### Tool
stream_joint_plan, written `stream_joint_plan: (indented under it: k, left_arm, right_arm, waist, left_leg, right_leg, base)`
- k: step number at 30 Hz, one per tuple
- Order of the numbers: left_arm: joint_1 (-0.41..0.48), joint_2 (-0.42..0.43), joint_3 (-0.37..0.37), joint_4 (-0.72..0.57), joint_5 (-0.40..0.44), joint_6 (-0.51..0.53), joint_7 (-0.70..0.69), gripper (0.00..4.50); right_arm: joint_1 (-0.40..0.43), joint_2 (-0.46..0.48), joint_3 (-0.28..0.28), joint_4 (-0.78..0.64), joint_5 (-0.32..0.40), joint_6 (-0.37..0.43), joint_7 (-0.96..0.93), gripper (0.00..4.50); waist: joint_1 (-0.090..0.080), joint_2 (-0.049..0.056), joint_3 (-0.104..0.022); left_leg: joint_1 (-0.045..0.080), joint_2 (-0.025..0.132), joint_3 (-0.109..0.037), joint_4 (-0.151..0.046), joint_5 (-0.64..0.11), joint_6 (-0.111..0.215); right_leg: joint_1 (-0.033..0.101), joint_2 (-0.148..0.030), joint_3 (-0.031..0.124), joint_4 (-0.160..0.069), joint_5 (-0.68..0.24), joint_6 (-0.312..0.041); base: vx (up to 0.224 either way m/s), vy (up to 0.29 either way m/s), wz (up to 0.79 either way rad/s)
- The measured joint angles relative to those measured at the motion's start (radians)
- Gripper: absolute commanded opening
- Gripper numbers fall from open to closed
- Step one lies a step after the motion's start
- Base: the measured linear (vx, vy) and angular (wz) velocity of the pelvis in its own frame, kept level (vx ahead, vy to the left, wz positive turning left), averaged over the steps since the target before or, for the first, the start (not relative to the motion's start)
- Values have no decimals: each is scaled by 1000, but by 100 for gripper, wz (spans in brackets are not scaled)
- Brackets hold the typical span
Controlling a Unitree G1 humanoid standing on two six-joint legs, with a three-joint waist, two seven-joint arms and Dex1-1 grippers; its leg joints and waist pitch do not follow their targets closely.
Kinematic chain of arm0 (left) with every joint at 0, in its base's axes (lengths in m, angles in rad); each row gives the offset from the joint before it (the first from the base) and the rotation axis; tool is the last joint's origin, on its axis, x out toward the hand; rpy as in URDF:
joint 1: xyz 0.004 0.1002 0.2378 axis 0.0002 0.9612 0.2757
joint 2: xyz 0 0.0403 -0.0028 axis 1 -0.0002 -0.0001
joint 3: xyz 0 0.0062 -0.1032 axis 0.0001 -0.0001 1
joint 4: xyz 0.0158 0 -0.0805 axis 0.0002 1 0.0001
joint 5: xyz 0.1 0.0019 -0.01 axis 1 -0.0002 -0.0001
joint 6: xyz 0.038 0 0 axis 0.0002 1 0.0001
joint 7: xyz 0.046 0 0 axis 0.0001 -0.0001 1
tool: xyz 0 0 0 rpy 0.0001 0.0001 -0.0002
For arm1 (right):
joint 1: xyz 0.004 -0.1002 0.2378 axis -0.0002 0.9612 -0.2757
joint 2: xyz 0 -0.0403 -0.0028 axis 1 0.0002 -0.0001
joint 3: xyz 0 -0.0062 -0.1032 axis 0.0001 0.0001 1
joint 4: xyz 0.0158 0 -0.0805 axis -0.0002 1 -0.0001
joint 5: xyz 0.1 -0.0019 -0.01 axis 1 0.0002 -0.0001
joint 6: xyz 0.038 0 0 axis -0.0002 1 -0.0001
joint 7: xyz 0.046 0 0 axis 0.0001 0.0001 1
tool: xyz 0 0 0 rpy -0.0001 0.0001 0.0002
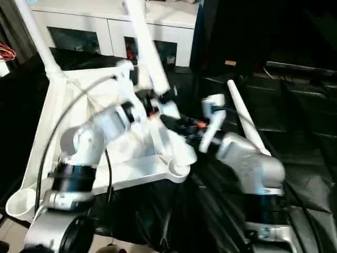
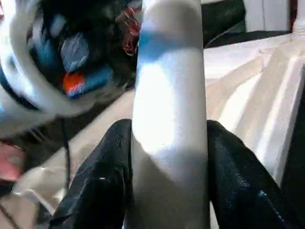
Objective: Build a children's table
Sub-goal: Pick table leg
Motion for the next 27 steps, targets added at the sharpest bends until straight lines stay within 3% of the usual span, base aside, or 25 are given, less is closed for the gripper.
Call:
stream_joint_plan:
  k: [5, 27]
  left_arm:
    - [-1, -3, 33, 15, 1, -23, 83, 395]
    - [-1, -4, 44, 9, -33, -21, 155, 230]
  right_arm:
    - [5, 35, 45, -30, -51, -6, -88, 183]
    - [3, 58, 68, -64, -76, -18, -159, 183]
  waist:
    - [1, 0, 0]
    - [1, 0, 0]
  left_leg:
    - [-1, 0, 0, 0, 0, 0]
    - [-1, -1, -1, 0, 0, 0]
  right_leg:
    - [0, 0, 0, -1, 0, 0]
    - [0, 0, 0, -1, 1, 1]
  base:
    - [0, 0, 0]
    - [0, 0, 0]
